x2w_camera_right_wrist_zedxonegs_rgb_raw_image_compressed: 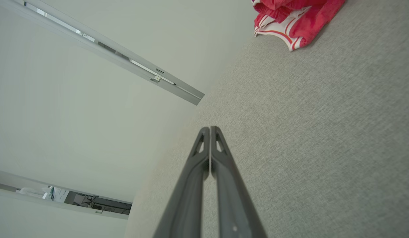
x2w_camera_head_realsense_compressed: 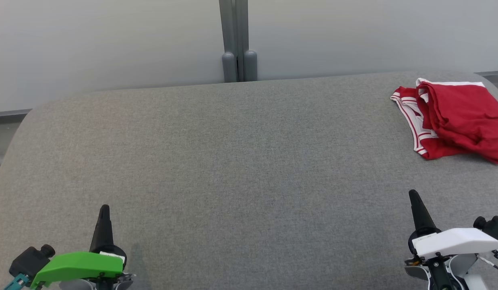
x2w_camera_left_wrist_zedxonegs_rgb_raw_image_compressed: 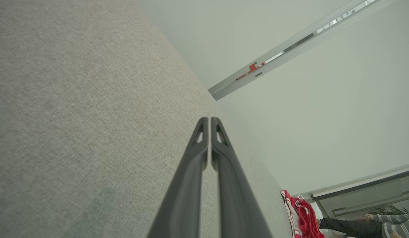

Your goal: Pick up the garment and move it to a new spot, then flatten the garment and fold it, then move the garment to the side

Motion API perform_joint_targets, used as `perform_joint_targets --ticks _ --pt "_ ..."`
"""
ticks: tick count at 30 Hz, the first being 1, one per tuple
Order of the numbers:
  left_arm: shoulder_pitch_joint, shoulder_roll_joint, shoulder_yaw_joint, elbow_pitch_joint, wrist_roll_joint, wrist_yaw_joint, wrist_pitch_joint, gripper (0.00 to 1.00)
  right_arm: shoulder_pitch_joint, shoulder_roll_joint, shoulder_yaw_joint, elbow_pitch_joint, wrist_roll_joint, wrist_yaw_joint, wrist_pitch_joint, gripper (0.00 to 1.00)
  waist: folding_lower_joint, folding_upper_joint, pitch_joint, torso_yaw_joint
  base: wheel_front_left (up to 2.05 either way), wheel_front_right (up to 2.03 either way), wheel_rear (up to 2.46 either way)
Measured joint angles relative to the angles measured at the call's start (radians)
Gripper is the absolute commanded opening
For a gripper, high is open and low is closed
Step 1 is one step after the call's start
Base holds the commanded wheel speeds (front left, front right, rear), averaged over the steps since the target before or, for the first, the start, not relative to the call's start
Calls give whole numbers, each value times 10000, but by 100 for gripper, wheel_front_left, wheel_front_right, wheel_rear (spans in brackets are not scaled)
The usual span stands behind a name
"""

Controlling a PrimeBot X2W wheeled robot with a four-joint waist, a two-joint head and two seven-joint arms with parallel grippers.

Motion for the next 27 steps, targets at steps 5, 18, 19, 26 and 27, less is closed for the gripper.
perform_joint_targets --ticks 5,18,19,26,27 --pt "-39 2 40 -23 -508 -12 159 0 -62 48 -69 29 531 0 127 0 0 0 6 5 0 0 0" --pt "-165 6 151 -58 -1755 -48 489 0 -223 128 -230 79 1751 -6 468 0 0 0 20 18 0 0 0" --pt "-183 8 161 -63 -1860 -48 522 0 -235 136 -244 86 1837 -6 512 0 0 0 21 18 0 0 0" --pt "-242 10 219 -90 -2466 -61 692 0 -324 174 -324 113 2433 -8 679 0 0 0 28 25 0 0 0" --pt "-245 10 226 -92 -2575 -61 706 0 -347 184 -336 121 2518 -8 717 0 0 0 29 26 0 0 0"
